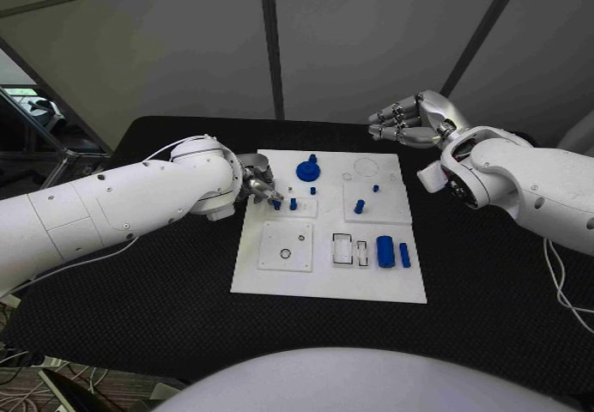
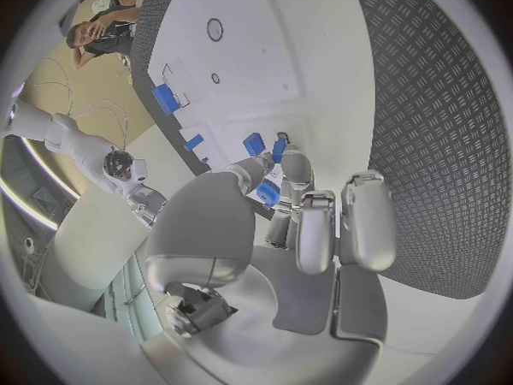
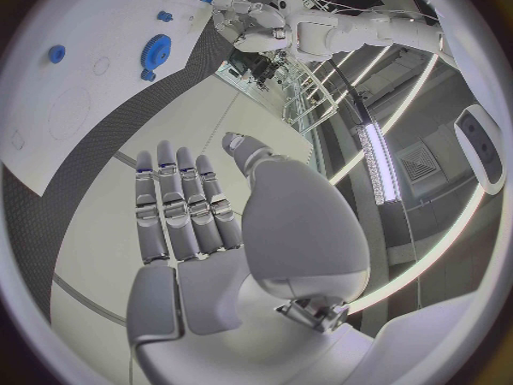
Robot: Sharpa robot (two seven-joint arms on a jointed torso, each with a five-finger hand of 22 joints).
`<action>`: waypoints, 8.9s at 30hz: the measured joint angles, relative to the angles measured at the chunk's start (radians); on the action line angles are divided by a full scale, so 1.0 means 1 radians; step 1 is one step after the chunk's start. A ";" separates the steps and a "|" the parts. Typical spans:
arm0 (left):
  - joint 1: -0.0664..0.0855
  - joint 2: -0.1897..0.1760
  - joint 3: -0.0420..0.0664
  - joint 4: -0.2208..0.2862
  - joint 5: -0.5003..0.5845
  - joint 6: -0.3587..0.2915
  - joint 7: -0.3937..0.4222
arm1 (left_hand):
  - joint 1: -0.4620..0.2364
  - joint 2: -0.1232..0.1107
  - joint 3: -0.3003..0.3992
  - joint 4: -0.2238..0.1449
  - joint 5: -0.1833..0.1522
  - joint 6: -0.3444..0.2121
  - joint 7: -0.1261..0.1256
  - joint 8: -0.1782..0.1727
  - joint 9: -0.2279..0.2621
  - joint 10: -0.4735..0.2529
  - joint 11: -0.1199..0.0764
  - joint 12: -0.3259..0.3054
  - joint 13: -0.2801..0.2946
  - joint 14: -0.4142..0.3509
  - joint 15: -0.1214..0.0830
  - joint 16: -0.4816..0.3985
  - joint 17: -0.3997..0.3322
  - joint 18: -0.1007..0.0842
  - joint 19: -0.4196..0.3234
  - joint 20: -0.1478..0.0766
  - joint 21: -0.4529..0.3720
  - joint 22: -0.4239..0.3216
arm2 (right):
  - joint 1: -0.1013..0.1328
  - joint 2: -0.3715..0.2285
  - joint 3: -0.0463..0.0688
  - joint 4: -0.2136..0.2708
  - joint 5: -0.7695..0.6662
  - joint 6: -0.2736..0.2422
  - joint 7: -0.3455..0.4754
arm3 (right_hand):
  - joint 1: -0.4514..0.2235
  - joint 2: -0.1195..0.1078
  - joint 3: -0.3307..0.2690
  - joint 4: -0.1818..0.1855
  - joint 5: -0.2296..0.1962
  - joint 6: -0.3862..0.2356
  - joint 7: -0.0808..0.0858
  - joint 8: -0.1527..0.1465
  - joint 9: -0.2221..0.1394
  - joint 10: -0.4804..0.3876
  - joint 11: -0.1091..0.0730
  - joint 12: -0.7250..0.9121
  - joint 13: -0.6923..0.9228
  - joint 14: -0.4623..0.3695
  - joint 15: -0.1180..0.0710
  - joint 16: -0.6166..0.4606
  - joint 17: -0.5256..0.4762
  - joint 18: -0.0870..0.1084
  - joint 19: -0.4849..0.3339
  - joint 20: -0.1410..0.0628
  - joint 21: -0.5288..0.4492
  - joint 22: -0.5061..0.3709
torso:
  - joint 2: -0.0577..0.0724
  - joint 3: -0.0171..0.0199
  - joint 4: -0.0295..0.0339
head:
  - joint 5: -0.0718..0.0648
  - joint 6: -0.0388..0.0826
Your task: Assemble the parts on the task board
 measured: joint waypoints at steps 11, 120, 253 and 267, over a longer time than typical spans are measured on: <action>0.000 -0.001 0.001 0.002 -0.006 0.009 -0.001 | 0.001 -0.007 0.000 0.000 0.000 0.000 0.000 0.000 0.000 0.001 0.001 0.000 0.000 0.000 0.000 0.000 0.000 0.000 0.000 0.000 0.000 0.000 | 0.000 0.000 0.000 -0.001 0.000 0.001 0.000 | 0.000 0.000 0.000 0.000 0.000 0.000 0.000 0.000 0.000 0.000 0.000 0.000 0.000 0.000 0.000 0.000 0.000 0.000 0.000 0.000 0.000 0.000 | 0.000 0.0001 -0.0001 | -0.001 0.000; 0.000 0.035 -0.017 -0.036 -0.025 0.064 -0.016 | -0.150 -0.068 -0.014 -0.008 0.148 0.066 -0.045 0.036 0.026 0.087 -0.052 0.062 0.087 -0.002 -0.023 0.027 0.000 0.000 0.000 -0.022 0.023 0.000 | 0.000 0.000 0.000 -0.004 0.000 0.012 0.000 | 0.000 0.000 -0.003 0.003 0.000 0.000 0.000 0.000 0.000 0.000 0.000 0.000 0.000 0.000 0.000 0.000 -0.001 0.000 0.000 0.000 -0.006 0.000 | 0.000 0.0007 -0.0002 | -0.011 0.000; -0.048 -0.065 0.037 0.056 0.103 -0.047 0.006 | -0.106 0.039 -0.490 0.195 -0.031 0.032 -0.007 -0.041 0.002 -0.009 -0.018 -0.030 -0.040 -0.004 -0.011 -0.016 0.000 0.000 0.000 -0.014 -0.083 0.000 | -0.001 0.004 0.000 -0.019 0.000 0.021 -0.002 | 0.000 0.000 -0.005 0.005 0.006 -0.004 0.004 0.000 0.000 -0.007 0.000 0.005 0.000 0.000 0.000 0.000 -0.005 0.000 0.004 0.004 -0.011 0.000 | -0.001 0.0006 0.0021 | -0.005 0.000; -0.051 -0.045 0.037 0.031 0.095 -0.047 0.003 | -0.089 0.045 -0.493 0.192 -0.027 0.032 -0.007 -0.045 -0.001 -0.012 -0.015 -0.030 -0.043 0.000 -0.007 -0.016 0.000 0.000 0.000 -0.014 -0.083 0.000 | -0.001 0.007 0.000 -0.022 0.000 0.022 -0.002 | 0.000 0.000 -0.005 0.005 0.006 -0.004 0.004 0.000 0.000 -0.007 0.000 0.005 0.000 0.000 0.000 0.000 -0.004 0.000 0.004 0.004 -0.011 0.000 | 0.000 0.0004 -0.0006 | -0.005 0.000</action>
